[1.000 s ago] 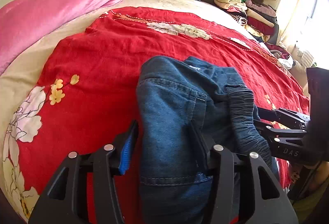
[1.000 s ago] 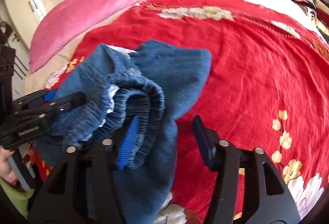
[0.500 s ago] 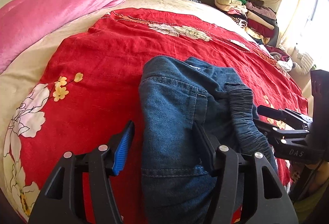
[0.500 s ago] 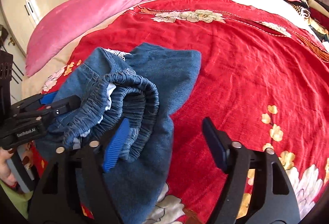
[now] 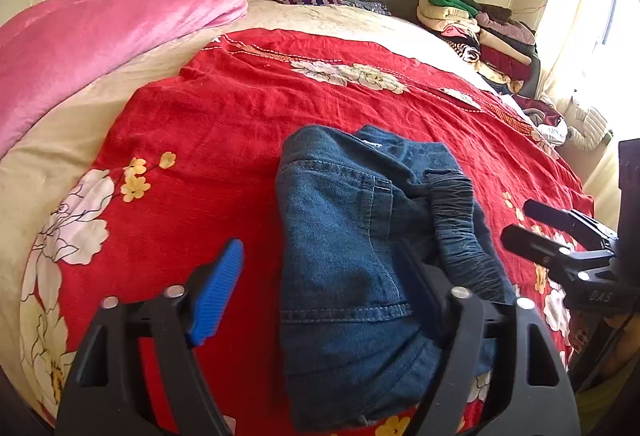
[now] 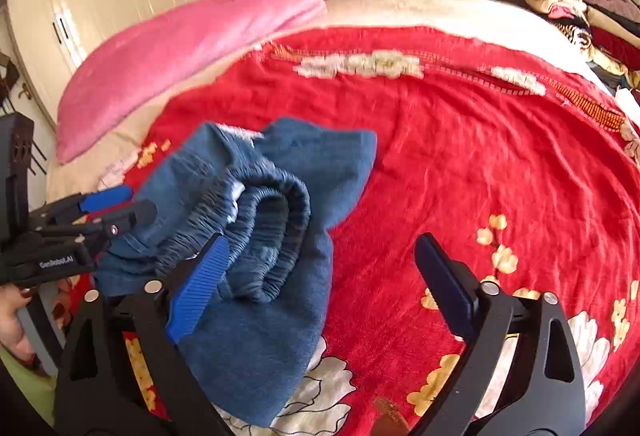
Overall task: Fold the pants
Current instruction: 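Lower the denim bundle onto the bedcover and open both grippers, then pull both grippers back from the folded denim pants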
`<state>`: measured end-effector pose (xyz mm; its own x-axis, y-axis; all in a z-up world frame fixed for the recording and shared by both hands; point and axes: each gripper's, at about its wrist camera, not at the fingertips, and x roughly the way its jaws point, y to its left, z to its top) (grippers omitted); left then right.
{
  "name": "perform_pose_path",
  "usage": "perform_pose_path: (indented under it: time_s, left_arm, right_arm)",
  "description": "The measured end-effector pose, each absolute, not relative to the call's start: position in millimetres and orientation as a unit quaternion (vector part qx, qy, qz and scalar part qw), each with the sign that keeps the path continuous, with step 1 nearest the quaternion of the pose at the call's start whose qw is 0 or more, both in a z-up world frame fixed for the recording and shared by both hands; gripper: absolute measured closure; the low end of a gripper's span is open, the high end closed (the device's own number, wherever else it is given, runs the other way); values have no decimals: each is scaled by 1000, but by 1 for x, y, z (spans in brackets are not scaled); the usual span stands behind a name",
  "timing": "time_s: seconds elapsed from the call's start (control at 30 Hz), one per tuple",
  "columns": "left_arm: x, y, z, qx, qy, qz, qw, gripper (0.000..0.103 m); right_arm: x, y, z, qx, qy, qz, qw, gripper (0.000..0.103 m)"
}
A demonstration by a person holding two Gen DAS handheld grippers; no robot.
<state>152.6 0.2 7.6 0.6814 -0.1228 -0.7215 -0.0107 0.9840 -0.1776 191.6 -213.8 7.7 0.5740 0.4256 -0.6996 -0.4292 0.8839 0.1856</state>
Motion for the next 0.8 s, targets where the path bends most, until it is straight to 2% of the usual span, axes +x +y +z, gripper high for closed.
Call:
perform_pose_path:
  time_s: [0.17, 0.8]
  left_arm:
    - [142, 1, 21, -79, 382, -21, 920, 5]
    - [69, -8, 71, -68, 328, -25, 942, 4]
  right_arm:
    - [181, -219, 25, 1, 363, 246, 898, 9]
    - [111, -247, 74, 1, 293, 236, 927, 9]
